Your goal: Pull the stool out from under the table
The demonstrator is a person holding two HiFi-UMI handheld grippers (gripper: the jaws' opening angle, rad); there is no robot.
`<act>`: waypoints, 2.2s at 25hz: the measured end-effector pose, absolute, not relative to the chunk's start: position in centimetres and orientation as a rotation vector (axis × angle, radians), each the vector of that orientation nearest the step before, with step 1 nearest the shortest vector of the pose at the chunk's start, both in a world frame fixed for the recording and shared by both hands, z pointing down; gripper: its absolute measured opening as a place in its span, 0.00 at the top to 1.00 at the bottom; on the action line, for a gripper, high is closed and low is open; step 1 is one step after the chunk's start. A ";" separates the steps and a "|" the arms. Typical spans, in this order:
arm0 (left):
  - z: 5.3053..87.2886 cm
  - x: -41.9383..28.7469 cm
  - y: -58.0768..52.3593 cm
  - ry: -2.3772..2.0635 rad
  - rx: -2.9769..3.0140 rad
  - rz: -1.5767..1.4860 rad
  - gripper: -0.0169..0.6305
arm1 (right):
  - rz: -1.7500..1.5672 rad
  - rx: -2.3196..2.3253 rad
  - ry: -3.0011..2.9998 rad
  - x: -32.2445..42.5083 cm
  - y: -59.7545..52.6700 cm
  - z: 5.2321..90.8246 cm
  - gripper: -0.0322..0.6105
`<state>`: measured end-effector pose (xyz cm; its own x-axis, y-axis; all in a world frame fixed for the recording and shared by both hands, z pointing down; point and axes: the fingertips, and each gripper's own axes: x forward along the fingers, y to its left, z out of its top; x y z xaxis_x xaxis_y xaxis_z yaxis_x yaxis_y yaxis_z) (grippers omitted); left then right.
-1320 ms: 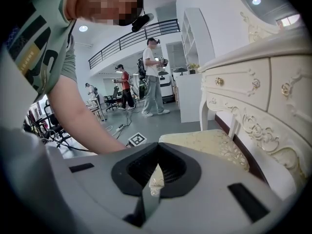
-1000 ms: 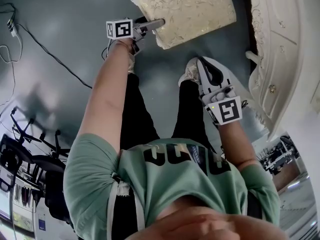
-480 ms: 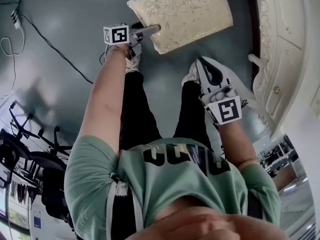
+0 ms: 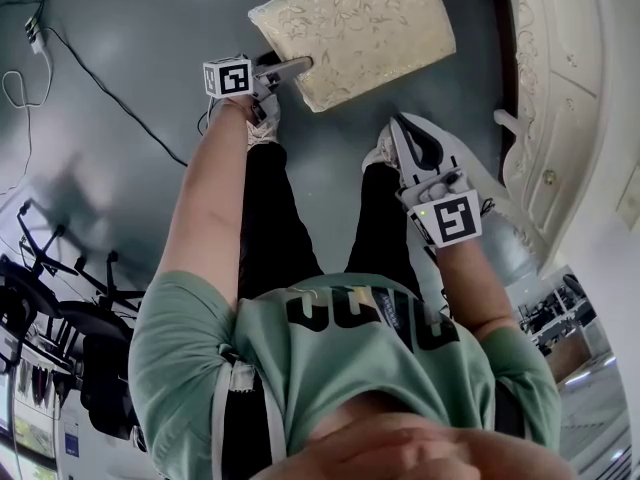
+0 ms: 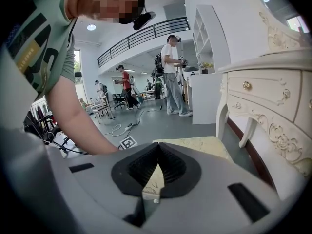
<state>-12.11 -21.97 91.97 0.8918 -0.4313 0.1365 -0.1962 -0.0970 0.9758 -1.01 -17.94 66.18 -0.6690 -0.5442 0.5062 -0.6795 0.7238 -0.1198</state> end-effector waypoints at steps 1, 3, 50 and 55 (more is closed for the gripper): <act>92.1 -13.1 -21.2 -0.496 1.678 -0.201 0.18 | 0.418 0.938 -2.486 -1.8 -17.3 66.4 0.96; 92.1 -14.7 -20.0 -0.521 1.678 -0.174 0.18 | 0.432 0.935 -2.484 -3.3 -16.1 66.7 0.96; 20.5 -7.1 -10.7 -1.214 2.397 -0.263 0.76 | 0.142 0.821 -2.751 13.6 -16.2 22.6 0.96; 17.0 -11.1 -9.0 -1.166 2.489 -0.284 0.83 | 0.160 0.912 -2.721 9.8 -14.6 21.0 0.96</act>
<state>-11.07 -9.04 16.98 0.6362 -0.7712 -0.0226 -0.6955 -0.5859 0.4160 9.80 -14.61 20.96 -0.7669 -0.5752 0.2847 -0.6046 0.7963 -0.0196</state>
